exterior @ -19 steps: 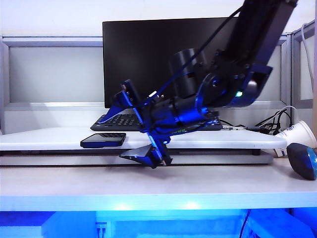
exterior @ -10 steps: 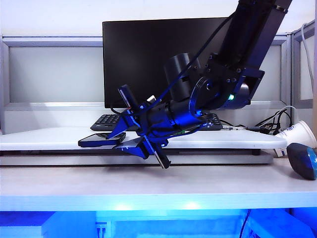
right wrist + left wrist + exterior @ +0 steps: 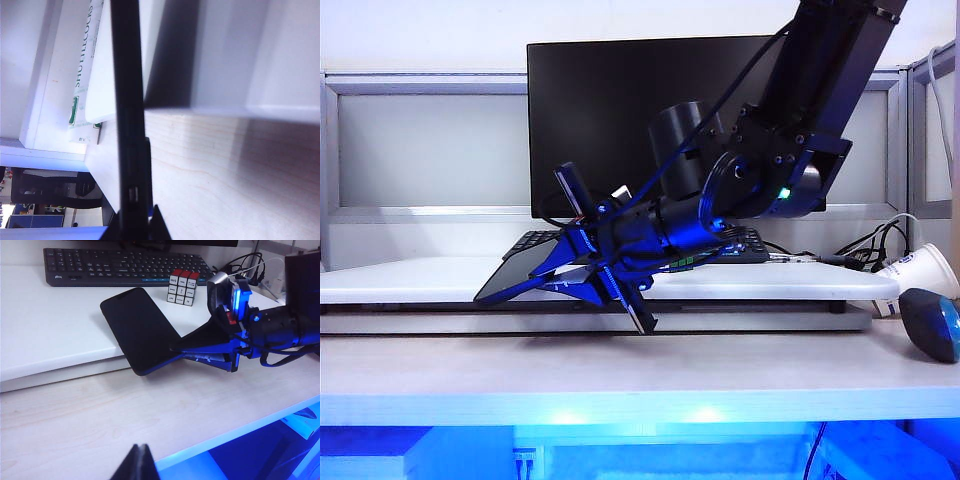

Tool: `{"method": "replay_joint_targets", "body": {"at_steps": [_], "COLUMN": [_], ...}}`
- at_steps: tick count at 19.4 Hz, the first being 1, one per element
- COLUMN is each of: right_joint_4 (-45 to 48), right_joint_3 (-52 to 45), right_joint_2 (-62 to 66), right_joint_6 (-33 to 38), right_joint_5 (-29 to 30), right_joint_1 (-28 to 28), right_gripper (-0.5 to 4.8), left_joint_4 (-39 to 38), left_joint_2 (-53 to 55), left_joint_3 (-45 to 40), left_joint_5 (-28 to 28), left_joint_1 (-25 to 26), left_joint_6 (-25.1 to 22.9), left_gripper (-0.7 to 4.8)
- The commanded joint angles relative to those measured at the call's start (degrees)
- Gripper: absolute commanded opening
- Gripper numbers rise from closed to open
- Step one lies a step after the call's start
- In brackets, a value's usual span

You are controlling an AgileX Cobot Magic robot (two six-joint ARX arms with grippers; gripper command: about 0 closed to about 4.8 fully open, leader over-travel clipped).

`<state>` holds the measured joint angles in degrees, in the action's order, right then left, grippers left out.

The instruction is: Put the phone on top of the Rubik's Cube.

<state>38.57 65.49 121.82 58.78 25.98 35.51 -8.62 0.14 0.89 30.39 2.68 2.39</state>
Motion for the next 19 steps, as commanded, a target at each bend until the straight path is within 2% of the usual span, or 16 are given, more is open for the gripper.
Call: {"method": "replay_joint_targets", "body": {"at_steps": [1, 11, 19], "right_joint_4": [2.5, 2.8, 0.0], "right_joint_3": [0.1, 0.1, 0.1], "right_joint_2": [-0.4, -4.2, -10.4], "right_joint_6": [-0.2, -0.9, -5.5], "right_joint_5": [-0.3, -0.3, -0.4], "right_joint_1": [0.0, 0.1, -0.3], "right_gripper": [-0.09, -0.09, -0.09], "left_joint_4": [-0.7, -0.7, -0.7], "left_joint_2": [0.0, 0.0, 0.0], "left_joint_3": [0.2, 0.2, 0.2], "left_joint_5": [0.3, 0.3, 0.3], "left_joint_1": [-1.4, -1.4, -1.4], "left_joint_6": [-0.3, -0.3, -0.3], "left_gripper": [-0.05, -0.05, -0.05]}}
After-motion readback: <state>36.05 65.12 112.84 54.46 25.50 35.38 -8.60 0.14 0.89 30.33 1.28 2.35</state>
